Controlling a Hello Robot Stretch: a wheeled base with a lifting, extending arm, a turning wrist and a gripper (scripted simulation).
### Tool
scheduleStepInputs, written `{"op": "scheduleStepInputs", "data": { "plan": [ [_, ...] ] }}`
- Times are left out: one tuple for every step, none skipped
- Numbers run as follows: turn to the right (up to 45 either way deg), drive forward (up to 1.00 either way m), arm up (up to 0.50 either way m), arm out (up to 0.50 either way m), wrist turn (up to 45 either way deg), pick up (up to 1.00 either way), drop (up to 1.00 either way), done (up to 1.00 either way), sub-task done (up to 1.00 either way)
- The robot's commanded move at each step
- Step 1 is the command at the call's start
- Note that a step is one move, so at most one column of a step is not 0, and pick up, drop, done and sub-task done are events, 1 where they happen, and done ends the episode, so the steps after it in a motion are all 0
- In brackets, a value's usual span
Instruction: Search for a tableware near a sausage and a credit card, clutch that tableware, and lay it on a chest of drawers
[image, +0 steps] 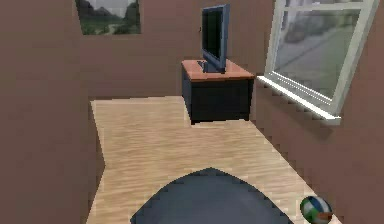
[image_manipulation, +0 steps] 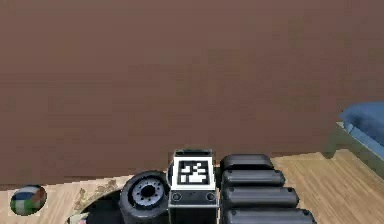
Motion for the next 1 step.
{"op": "scheduleStepInputs", "data": {
  "plan": [
    [-12.0, 0.00, 0.00, 0.00, 0.0, 0.00, 0.00, 0.00, 0.00]
  ]
}}
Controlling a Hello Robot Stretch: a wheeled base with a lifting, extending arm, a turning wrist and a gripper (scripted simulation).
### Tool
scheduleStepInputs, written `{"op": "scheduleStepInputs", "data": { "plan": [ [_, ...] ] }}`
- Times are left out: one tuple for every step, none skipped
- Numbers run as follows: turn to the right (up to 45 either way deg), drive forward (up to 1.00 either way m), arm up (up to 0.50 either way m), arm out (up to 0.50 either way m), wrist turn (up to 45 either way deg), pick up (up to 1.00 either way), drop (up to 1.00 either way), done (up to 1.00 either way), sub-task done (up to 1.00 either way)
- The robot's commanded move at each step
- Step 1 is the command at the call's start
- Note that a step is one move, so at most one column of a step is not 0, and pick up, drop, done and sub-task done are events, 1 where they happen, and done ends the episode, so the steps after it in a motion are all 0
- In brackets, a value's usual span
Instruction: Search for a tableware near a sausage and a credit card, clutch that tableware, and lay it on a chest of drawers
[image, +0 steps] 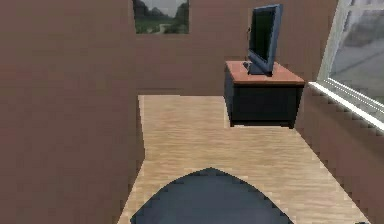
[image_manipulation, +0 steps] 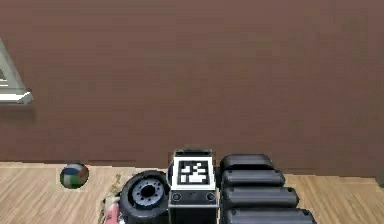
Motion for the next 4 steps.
{"op": "scheduleStepInputs", "data": {
  "plan": [
    [0.0, 1.00, 0.00, 0.00, 0.0, 0.00, 0.00, 0.00, 0.00],
    [0.0, 1.00, 0.00, 0.00, 0.0, 0.00, 0.00, 0.00, 0.00],
    [-15.0, 0.00, 0.00, 0.00, 0.0, 0.00, 0.00, 0.00, 0.00],
    [0.0, 0.10, 0.00, 0.00, 0.0, 0.00, 0.00, 0.00, 0.00]
  ]
}}
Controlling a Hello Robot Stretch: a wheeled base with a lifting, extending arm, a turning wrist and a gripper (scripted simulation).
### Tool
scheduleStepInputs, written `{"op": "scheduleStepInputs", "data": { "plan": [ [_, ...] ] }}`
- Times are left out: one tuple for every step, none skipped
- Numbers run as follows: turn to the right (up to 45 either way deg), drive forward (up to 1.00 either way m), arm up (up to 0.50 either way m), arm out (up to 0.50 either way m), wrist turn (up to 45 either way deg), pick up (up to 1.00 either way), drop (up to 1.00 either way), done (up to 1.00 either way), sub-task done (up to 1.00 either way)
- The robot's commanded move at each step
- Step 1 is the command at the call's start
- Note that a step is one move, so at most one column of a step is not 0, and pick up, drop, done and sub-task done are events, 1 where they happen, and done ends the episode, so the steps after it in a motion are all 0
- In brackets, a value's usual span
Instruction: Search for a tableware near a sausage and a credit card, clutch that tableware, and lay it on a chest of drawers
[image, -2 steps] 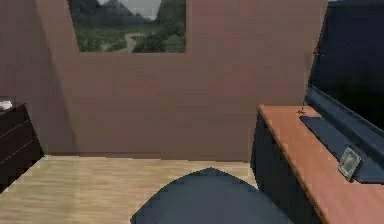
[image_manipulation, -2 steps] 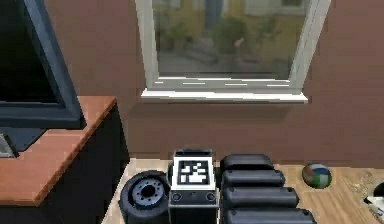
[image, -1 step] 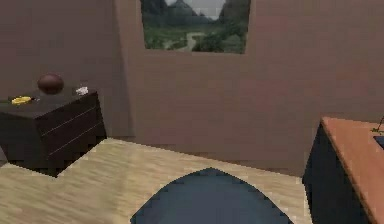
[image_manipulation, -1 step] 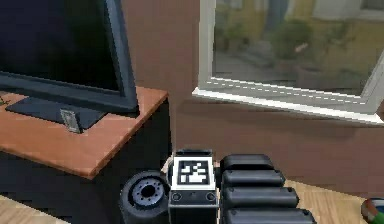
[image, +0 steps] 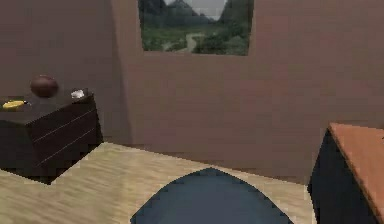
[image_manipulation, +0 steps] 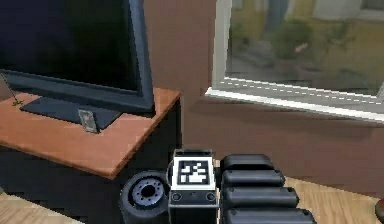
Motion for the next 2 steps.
{"op": "scheduleStepInputs", "data": {
  "plan": [
    [-27.0, 0.00, 0.00, 0.00, 0.0, 0.00, 0.00, 0.00, 0.00],
    [0.0, 1.00, 0.00, 0.00, 0.0, 0.00, 0.00, 0.00, 0.00]
  ]
}}
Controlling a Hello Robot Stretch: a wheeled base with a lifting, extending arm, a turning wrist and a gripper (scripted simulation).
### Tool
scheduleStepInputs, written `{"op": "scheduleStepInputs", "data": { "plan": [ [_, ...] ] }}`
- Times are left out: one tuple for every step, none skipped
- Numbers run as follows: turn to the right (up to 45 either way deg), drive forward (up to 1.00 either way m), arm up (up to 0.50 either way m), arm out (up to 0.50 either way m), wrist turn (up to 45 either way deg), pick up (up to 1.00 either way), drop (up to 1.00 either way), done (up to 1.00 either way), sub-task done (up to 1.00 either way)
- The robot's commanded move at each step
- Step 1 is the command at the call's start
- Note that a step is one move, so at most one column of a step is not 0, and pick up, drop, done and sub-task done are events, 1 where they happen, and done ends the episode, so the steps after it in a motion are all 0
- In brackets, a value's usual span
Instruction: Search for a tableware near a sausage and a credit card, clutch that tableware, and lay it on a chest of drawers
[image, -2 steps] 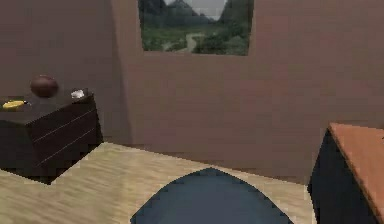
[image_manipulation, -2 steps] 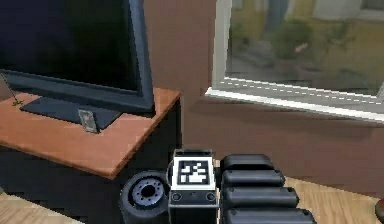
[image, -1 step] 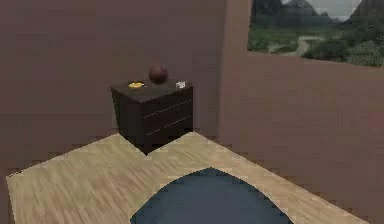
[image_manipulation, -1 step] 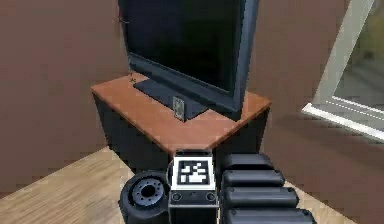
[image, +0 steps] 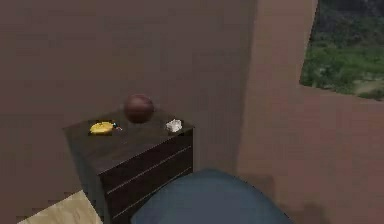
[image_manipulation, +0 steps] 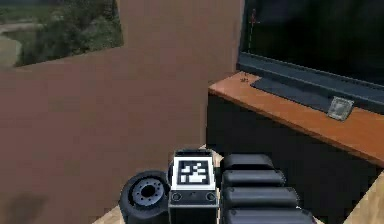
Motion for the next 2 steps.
{"op": "scheduleStepInputs", "data": {
  "plan": [
    [0.0, 0.80, 0.00, 0.00, 0.0, 0.00, 0.00, 0.00, 0.00],
    [-45.0, 0.00, 0.00, 0.00, 0.0, 0.00, 0.00, 0.00, 0.00]
  ]
}}
